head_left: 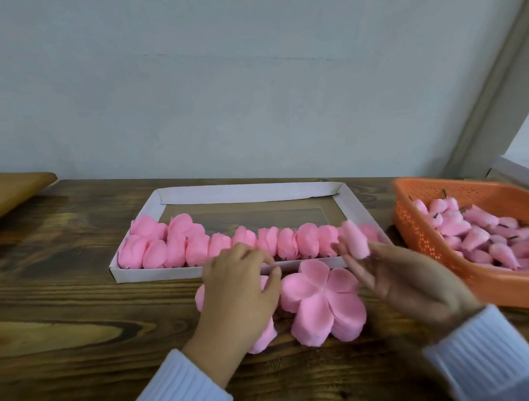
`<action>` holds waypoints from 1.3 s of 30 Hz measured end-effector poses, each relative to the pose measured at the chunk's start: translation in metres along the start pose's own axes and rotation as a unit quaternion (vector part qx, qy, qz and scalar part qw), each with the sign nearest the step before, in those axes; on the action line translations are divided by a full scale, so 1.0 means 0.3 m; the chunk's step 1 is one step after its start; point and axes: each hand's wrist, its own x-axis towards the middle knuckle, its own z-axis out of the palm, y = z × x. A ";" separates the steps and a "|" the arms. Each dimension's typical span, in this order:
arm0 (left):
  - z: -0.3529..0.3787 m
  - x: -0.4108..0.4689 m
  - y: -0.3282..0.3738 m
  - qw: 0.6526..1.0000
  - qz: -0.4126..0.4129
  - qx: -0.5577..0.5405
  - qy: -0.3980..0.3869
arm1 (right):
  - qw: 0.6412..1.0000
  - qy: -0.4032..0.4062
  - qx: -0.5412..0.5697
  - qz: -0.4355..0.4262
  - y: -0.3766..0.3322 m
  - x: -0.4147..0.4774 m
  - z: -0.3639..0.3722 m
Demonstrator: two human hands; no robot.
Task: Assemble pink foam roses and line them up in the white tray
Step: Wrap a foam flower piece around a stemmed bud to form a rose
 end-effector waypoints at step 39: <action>0.076 -0.026 0.058 0.994 0.066 -0.077 -0.032 | 0.973 -0.017 -0.137 -0.183 0.093 0.023 -0.094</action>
